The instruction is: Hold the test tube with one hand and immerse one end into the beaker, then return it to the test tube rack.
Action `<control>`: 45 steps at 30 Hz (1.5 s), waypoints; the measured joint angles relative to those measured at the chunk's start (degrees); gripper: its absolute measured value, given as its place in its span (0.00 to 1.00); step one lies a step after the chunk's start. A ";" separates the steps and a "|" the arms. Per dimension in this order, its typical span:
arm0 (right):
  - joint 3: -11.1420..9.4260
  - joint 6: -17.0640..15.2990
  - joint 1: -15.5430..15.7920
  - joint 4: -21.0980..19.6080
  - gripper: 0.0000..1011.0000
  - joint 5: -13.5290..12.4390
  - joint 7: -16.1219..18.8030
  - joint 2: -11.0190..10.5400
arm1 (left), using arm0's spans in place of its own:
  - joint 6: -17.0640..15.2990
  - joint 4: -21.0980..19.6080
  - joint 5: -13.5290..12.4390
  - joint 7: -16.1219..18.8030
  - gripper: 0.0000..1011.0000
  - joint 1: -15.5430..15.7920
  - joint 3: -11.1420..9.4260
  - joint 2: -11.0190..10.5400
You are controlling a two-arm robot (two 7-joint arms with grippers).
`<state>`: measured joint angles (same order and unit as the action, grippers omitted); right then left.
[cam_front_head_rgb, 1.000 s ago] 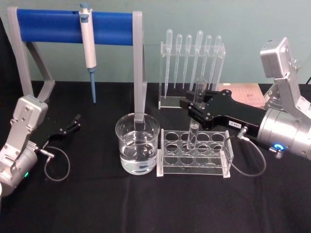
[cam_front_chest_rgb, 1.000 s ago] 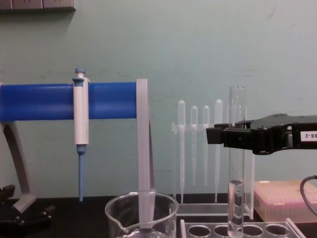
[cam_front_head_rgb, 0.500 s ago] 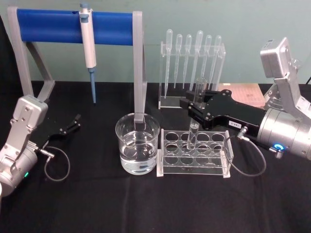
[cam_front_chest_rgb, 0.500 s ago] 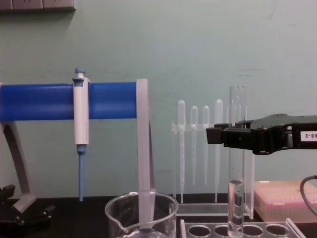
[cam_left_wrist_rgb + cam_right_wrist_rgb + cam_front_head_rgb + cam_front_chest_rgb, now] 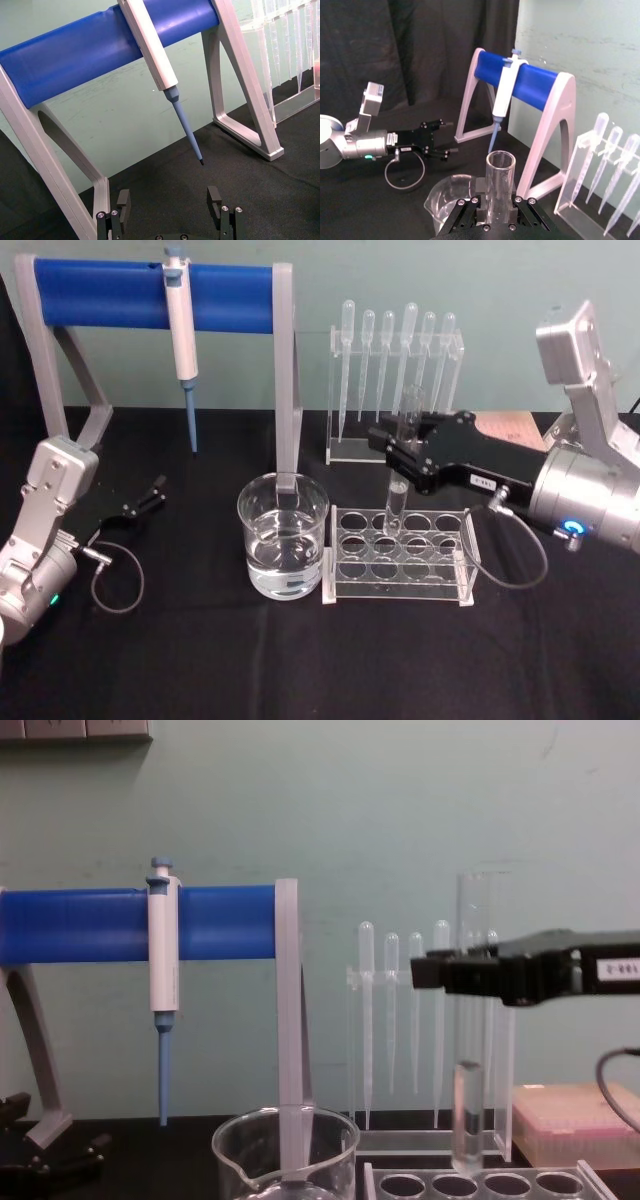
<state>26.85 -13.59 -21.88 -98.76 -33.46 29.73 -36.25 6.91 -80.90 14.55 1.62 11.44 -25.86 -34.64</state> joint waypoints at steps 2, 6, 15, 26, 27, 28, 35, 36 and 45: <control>0.38 -0.27 -0.90 0.19 0.22 0.02 0.27 0.21 | 0.00 0.00 0.00 0.00 0.99 0.00 0.00 0.00; 2.39 -0.85 -4.50 1.54 0.22 0.48 1.54 1.71 | 0.00 0.00 0.00 0.00 0.99 0.00 0.00 0.00; 7.18 -0.61 -11.85 7.14 0.22 2.03 3.63 7.10 | 0.00 0.00 0.00 0.00 0.99 0.00 0.00 0.00; 10.42 1.15 -16.78 14.17 0.22 2.61 4.71 12.83 | 0.00 0.00 0.00 0.00 0.99 -0.01 0.00 0.00; 10.59 1.26 -16.81 14.56 0.22 2.61 4.75 13.06 | 0.00 0.00 0.00 0.00 0.99 0.00 0.00 0.00; 10.87 1.36 -16.83 15.26 0.22 2.66 4.79 13.38 | 0.00 0.00 0.00 0.00 0.99 0.00 0.00 0.00; 12.32 2.62 -16.51 17.80 0.22 4.11 4.80 14.15 | 0.00 0.00 0.00 0.00 0.99 0.00 0.00 0.00; 12.45 2.90 -16.40 18.06 0.22 4.33 4.82 14.20 | 0.00 0.00 0.00 0.00 0.99 0.00 0.00 0.00; 12.92 6.32 -14.45 21.37 0.22 5.54 6.23 15.07 | 0.00 0.00 0.00 0.00 0.99 0.00 0.00 0.00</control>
<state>39.77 -7.28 -36.33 -77.39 -27.92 35.96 -21.17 6.91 -80.90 14.55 1.62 11.43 -25.86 -34.64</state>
